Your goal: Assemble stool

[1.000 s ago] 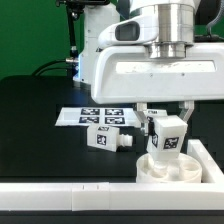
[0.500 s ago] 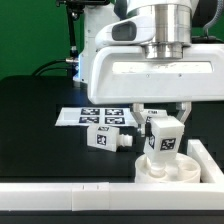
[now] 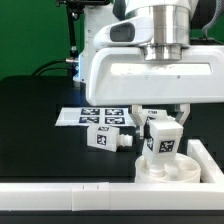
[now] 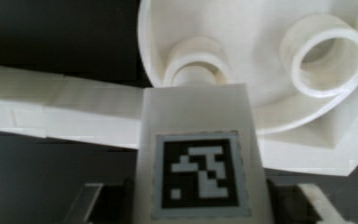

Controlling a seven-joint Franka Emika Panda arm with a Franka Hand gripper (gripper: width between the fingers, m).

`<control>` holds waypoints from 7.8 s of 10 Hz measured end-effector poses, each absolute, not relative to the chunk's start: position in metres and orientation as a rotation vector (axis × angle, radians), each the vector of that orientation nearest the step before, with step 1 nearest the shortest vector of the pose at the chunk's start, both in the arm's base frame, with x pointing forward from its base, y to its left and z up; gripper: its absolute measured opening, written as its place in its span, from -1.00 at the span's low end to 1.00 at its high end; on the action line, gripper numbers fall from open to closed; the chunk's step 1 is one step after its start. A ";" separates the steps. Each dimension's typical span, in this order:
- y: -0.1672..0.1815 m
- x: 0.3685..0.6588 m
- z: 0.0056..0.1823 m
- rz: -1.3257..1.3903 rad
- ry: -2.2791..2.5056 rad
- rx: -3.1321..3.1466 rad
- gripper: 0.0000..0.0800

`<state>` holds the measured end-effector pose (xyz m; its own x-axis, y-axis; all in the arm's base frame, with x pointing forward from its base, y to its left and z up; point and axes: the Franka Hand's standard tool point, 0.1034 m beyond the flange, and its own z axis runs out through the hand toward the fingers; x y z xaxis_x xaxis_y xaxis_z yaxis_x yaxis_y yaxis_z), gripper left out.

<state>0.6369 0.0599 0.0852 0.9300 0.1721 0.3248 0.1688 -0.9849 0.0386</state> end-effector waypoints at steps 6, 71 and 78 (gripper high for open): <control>0.060 0.631 0.071 0.533 0.278 3.067 -0.16; 0.093 0.639 0.073 -0.065 1.036 2.922 -0.16; 0.098 0.639 0.071 -0.074 -0.547 3.179 -0.16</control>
Offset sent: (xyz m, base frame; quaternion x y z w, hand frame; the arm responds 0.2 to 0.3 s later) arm -0.0072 -0.0006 -0.0145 -0.0034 0.0201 -0.0027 0.9998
